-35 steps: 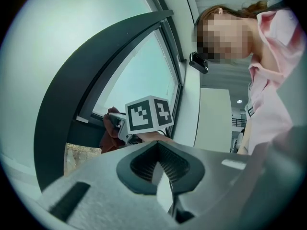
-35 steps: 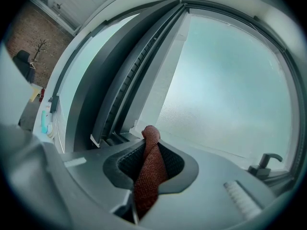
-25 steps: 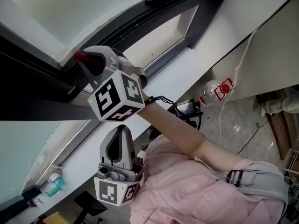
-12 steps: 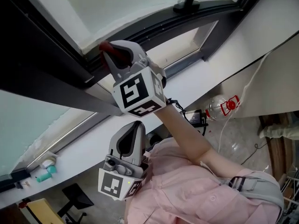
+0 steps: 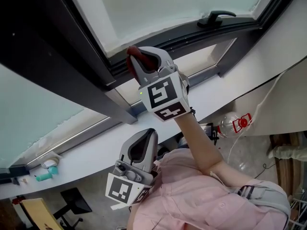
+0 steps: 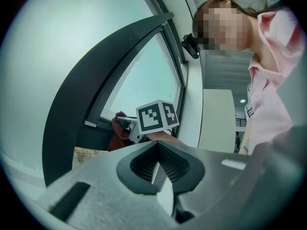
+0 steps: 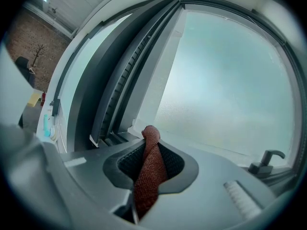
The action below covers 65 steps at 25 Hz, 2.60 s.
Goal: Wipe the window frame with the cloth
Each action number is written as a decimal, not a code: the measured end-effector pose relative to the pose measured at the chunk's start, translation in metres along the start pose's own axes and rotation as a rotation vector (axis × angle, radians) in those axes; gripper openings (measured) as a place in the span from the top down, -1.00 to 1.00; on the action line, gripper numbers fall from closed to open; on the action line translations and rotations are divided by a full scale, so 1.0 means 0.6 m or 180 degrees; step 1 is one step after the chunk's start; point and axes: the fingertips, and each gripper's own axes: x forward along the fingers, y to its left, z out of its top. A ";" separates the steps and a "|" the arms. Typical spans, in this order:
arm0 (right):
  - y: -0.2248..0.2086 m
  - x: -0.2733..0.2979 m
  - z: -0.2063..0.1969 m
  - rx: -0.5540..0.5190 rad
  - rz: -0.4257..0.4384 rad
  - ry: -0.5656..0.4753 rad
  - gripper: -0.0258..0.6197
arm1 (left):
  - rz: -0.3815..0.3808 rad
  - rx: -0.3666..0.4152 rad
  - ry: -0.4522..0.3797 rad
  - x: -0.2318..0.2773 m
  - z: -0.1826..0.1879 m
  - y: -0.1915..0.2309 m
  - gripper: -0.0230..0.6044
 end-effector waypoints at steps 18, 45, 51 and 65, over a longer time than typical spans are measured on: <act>-0.046 -0.009 -0.019 0.0163 -0.0125 0.0034 0.72 | -0.0053 -0.0028 0.0022 0.013 -0.003 0.005 0.93; -0.102 -0.024 -0.041 0.0253 -0.0177 0.0031 0.72 | -0.0078 -0.0017 0.0014 0.054 -0.009 -0.015 0.93; -0.110 -0.025 -0.045 0.0277 -0.0154 0.0011 0.72 | -0.0082 -0.0010 0.0021 0.065 -0.011 -0.020 0.93; -0.125 -0.028 -0.052 0.0311 -0.0087 -0.0014 0.72 | -0.0071 0.0008 0.0031 0.086 -0.016 -0.030 0.93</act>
